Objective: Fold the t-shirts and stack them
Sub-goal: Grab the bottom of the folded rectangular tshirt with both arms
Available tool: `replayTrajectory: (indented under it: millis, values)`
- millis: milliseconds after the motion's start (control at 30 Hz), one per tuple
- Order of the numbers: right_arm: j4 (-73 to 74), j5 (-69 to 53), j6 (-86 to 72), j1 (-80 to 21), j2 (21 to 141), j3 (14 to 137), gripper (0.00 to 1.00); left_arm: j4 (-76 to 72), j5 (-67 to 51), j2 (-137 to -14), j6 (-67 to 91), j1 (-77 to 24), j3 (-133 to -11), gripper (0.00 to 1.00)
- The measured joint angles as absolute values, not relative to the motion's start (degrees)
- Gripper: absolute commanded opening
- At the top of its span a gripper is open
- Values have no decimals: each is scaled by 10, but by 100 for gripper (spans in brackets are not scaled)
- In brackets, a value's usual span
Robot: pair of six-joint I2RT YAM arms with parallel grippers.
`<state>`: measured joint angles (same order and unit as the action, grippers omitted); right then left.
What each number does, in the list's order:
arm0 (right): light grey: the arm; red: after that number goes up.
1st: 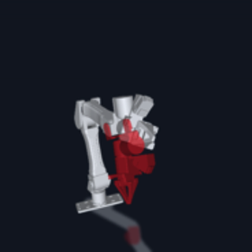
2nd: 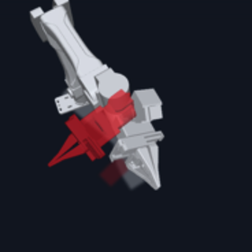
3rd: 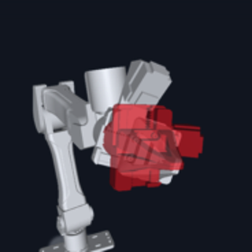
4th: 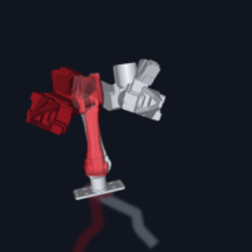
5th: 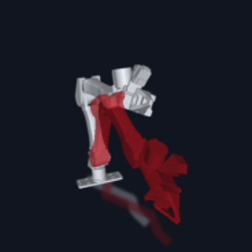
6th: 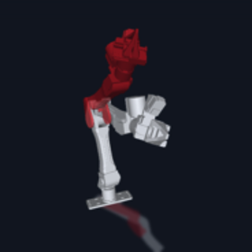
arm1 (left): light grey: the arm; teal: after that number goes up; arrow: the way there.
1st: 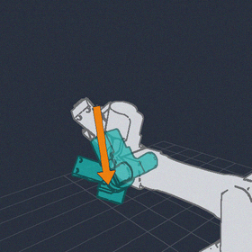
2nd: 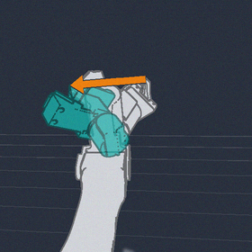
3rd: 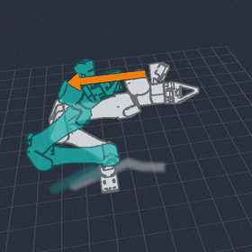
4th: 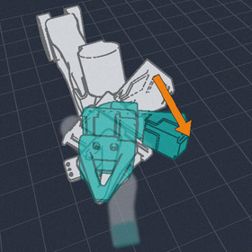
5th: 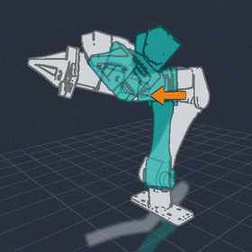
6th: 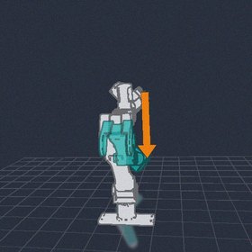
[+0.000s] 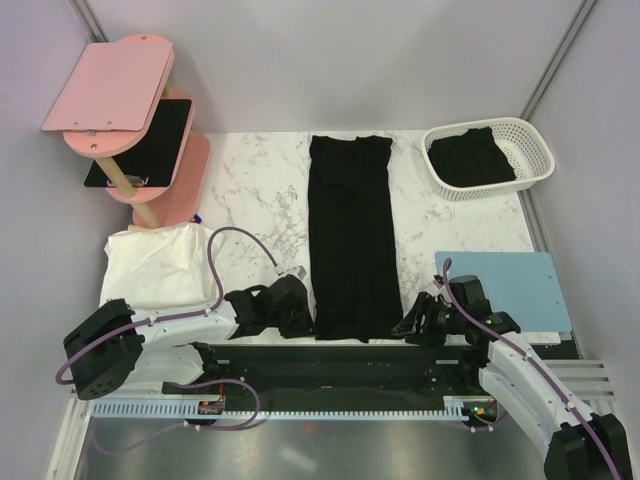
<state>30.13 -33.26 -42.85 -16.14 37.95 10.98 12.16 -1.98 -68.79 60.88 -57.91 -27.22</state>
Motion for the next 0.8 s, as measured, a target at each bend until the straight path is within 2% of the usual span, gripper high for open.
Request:
replayTrajectory:
  millis: [167,533,800]
  values:
    - [298,-333,-438,-163,368,100,54,134,-17,-680,613,-584,-272,2]
    - [290,-309,-468,-163,294,88,53,136,-6,-698,616,-585,-272,2]
    - [245,-323,-478,-163,359,77,42,136,0,-715,616,-589,-274,2]
